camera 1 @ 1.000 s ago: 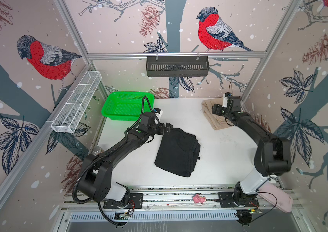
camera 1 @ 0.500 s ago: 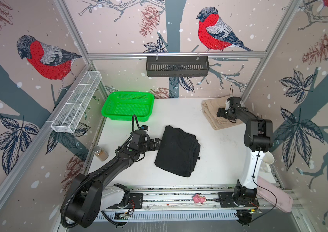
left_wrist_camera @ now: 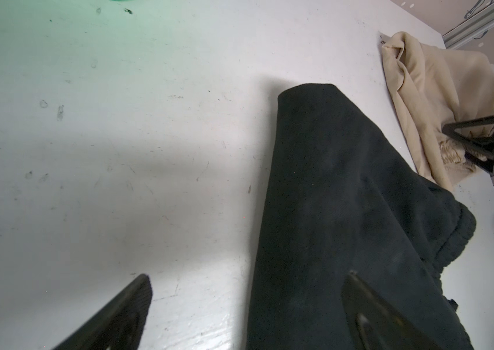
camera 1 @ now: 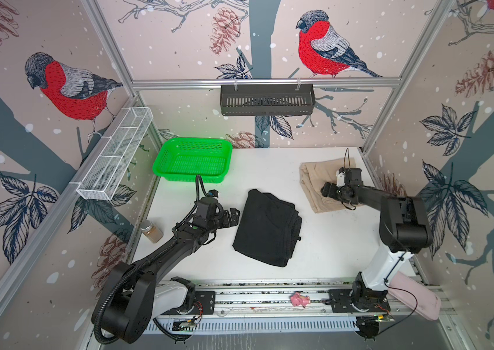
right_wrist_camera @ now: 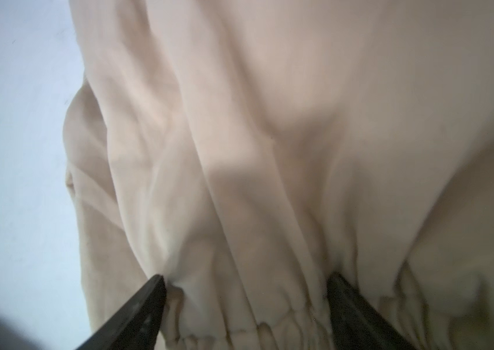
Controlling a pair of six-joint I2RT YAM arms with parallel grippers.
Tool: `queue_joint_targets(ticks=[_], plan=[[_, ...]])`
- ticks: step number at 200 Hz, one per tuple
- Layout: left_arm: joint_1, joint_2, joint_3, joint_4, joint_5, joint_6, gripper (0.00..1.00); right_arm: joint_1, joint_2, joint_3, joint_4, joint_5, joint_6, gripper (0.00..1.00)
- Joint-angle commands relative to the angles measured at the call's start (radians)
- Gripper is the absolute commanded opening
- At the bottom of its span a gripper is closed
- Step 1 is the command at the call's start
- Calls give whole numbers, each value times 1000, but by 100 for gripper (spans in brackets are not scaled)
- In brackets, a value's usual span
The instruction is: Fold and stack the shorts
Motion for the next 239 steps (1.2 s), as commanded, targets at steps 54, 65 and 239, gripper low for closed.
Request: queue_joint_targets(ticks=[54,65,239], plan=[[7,87,3,100,108,0,98,89,-408,-287,-165,37,160,85],[7,99,5,113,119,4,98,103,-449,-312,-183,43,175,85],[26,194,221,-90,142,48,98,857,-550,-119,-310,227,-10,85]])
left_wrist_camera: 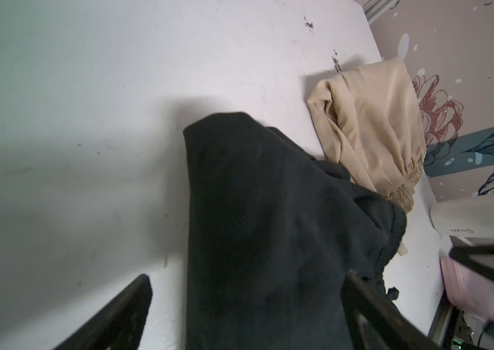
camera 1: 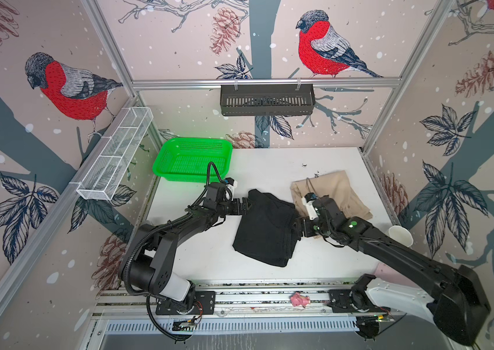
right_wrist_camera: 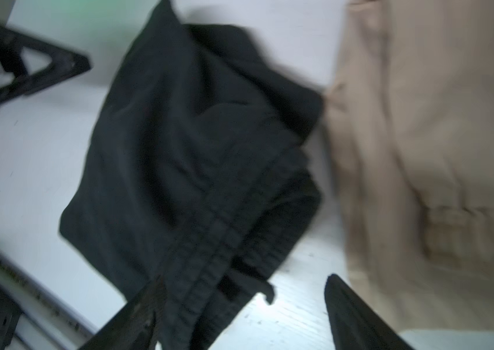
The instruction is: Fold and stack the shorts
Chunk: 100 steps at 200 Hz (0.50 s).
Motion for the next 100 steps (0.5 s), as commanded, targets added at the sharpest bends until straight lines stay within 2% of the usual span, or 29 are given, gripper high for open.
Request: queue_joint_targets(ticks=[1,13,37,64,100], plan=[[17,-101,-10,-166,-116,-48,98,114,79,86,15,76,-158,85],[22,-189,-37,-214,-160,-83,98,162,167,153,21,64,-225,85],[26,-393,-79,-344,-323,-161,98,222,368,294,14,23,-337,86],[30,-616,-141,-388,-395,-199,98,246,580,451,-10,26,-440,86],[31,-743,-119,-543,-482,-193,98,242,764,586,-59,-2,-502,86]])
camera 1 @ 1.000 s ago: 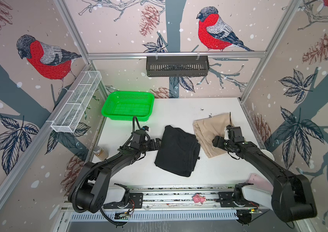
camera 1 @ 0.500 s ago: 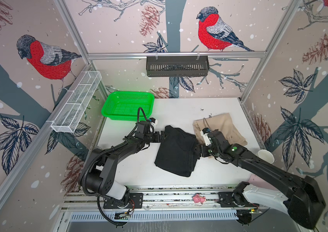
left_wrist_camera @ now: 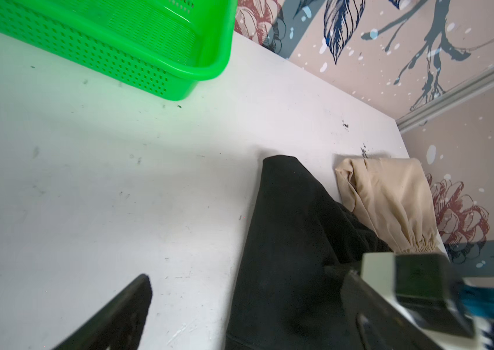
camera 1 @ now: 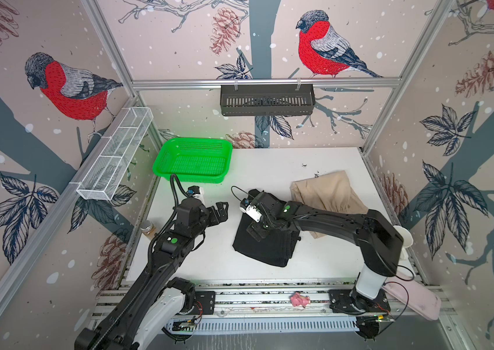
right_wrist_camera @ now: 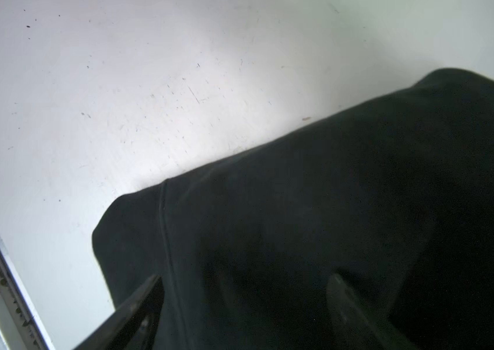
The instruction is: Fold and stack the shorts
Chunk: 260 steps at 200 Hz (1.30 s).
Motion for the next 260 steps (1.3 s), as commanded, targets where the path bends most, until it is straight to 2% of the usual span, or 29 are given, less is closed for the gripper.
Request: queue_joint_targets(ticks=[1,28,56,72,84,93,118,127,151,178,211,239,260], plan=[[2,-45,15,-137,-107,-20,98,-1,86,59,-59,-20,-86,86],[2,-66,2,-154,-112,-20,98,-15,190,121,-70,-23,-80,84],[5,-48,3,-146,-102,-23,98,-42,262,191,-28,45,-6,80],[5,-36,4,-139,-97,-19,98,-64,303,250,1,94,72,77],[5,-24,5,-138,-96,-19,98,-85,343,313,-4,156,173,76],[6,-17,6,-136,-90,-19,98,-104,369,355,-6,161,245,76],[7,0,-8,-123,-69,-33,98,-144,370,395,69,27,343,77],[7,4,-17,-114,-60,-41,98,-151,346,402,95,-33,335,79],[7,12,-50,-61,-12,-58,98,-195,235,383,98,-85,270,86],[7,4,-109,41,62,-61,98,-332,174,326,53,-97,204,95],[7,-9,-188,129,117,-54,98,-483,174,217,144,-184,157,97],[7,-16,-267,236,200,-86,98,-559,198,173,256,-429,188,97],[7,-14,-327,323,251,-137,98,-559,192,140,276,-430,187,97]])
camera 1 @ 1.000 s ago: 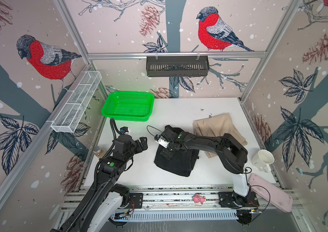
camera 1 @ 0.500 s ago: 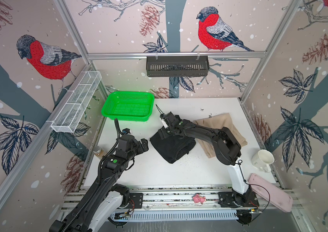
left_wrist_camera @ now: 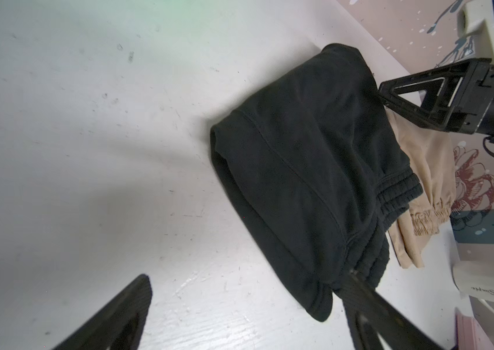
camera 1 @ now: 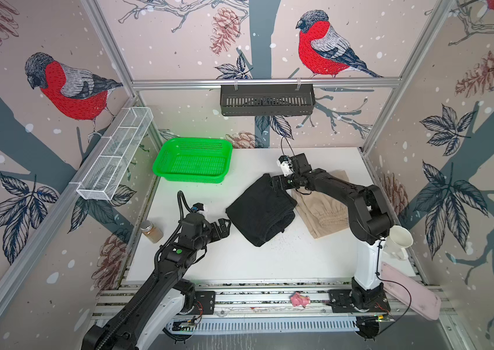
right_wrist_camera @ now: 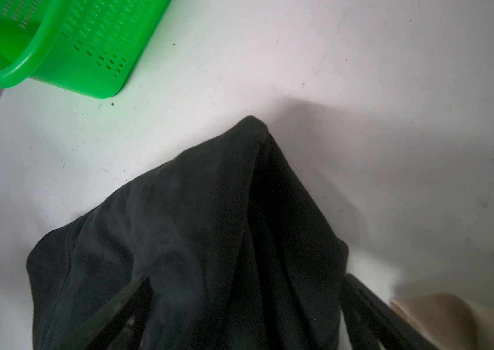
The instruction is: Fold and stack the shorts
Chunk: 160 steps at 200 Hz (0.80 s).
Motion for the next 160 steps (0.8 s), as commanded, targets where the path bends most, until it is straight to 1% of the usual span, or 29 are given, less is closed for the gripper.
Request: queue_joint_targets(ticks=[1,13,24,54,72,89,105,120,127,138,146,160], plan=[[2,-2,-49,168,87,-62,98,0,-4,-27,86,-116,-5,97],[2,-2,-76,204,97,-84,98,-5,-1,-58,107,-128,13,97],[2,-3,-86,217,103,-90,98,-11,-5,-109,144,-163,36,97],[1,-19,-56,165,98,-64,98,-11,-47,-248,214,-169,67,97],[1,-29,-49,134,71,-37,98,-6,-105,-331,244,-151,94,96],[3,-30,-50,117,47,-27,98,12,-203,-441,289,-128,149,95],[1,-23,-52,123,28,-25,98,66,-318,-560,319,-49,217,95],[2,-6,-55,155,12,-19,98,158,-424,-670,334,57,309,96],[1,9,-55,173,5,-16,98,206,-467,-700,311,107,332,96],[2,40,-50,193,-1,-7,98,259,-526,-715,220,204,356,97],[1,68,-42,205,-1,1,98,268,-563,-712,149,251,360,98],[1,124,-23,218,0,20,98,231,-616,-698,44,294,348,98]])
